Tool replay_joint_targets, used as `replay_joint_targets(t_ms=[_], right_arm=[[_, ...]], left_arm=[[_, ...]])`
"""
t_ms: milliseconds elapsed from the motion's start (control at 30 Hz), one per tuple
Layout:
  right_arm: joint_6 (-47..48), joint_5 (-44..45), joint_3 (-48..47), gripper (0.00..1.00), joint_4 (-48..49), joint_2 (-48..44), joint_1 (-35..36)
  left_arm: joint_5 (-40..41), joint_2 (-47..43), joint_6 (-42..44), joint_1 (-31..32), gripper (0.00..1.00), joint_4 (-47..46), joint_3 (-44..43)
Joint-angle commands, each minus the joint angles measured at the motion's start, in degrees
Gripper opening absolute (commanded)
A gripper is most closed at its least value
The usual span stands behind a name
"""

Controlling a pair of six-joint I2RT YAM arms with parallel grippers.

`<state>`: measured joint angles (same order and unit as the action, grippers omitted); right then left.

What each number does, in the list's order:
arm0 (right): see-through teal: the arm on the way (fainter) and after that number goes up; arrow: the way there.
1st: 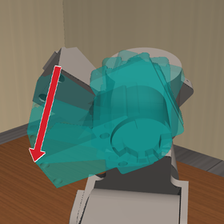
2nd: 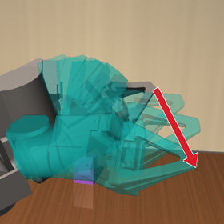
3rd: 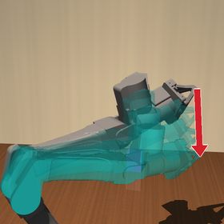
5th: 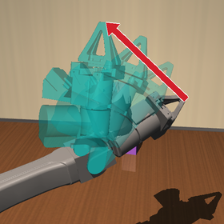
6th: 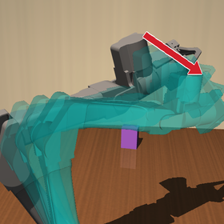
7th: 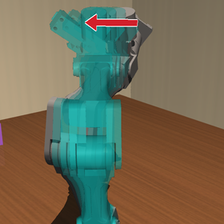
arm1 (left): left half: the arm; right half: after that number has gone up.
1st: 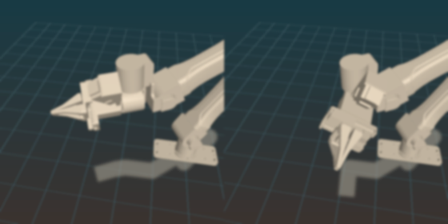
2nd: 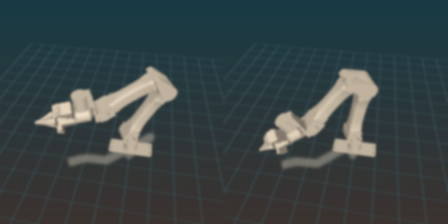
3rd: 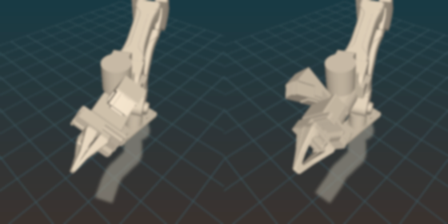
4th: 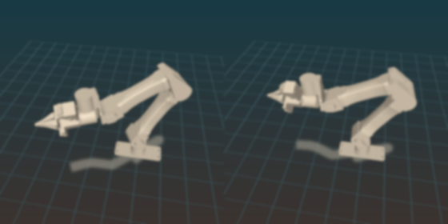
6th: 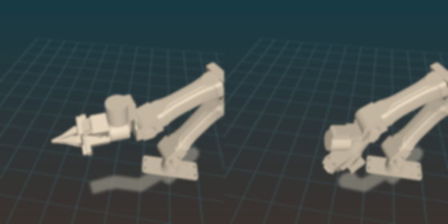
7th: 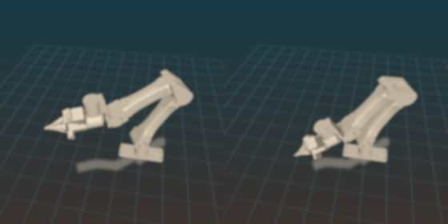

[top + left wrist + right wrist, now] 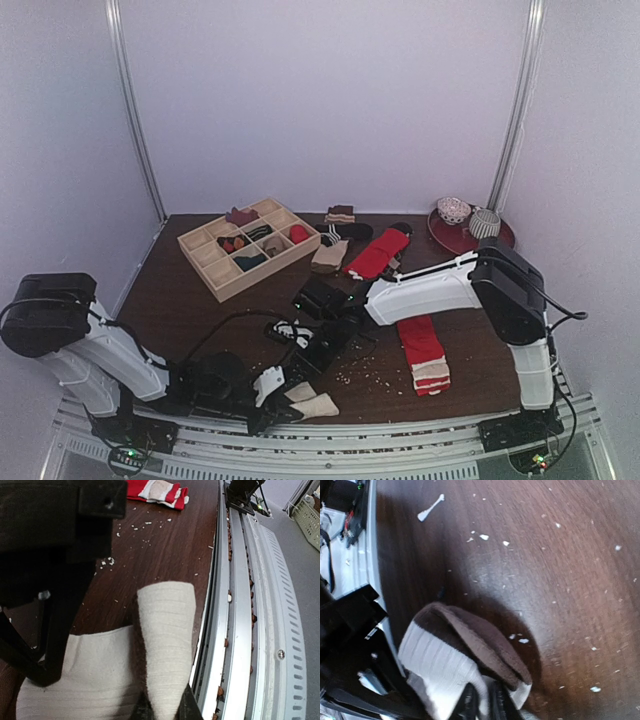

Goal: Roll the socks
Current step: Roll a pair of socks at the center of the board.

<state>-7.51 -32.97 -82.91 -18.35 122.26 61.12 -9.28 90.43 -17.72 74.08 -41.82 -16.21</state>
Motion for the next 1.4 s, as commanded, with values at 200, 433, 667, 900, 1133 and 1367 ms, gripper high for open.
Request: replay_joint_targets(t_ms=[200, 433, 667, 900, 1133, 1367], right_arm=[[-2.73, 25.03, 6.73, 0.00, -5.87, -0.90, 0.32], [-4.45, 24.82, 10.54, 0.00, -3.63, -2.33, -0.86], [-3.92, 24.14, 9.49, 0.00, -3.66, -1.40, -1.09], [-3.92, 22.76, 9.96, 0.00, -3.23, -1.24, -1.49], [-4.18, 21.68, 10.36, 0.00, -2.07, -0.85, -1.80], [-3.16, 19.46, 11.03, 0.01, -0.68, -1.04, -1.75]], left_arm=[[-0.39, -1.39, 0.12, 0.21, 0.00, 9.01, -1.02], [1.82, -7.72, -0.06, 0.16, 0.00, 16.81, -1.48], [2.06, -5.48, -3.46, -0.20, 0.00, 14.52, 0.07], [-2.34, -2.81, -9.49, -3.33, 0.00, 12.65, 2.05], [-9.43, -1.49, -17.21, -5.75, 0.00, 13.94, 3.58], [-17.89, 1.44, -27.51, -9.21, 0.00, 14.77, 4.54]])
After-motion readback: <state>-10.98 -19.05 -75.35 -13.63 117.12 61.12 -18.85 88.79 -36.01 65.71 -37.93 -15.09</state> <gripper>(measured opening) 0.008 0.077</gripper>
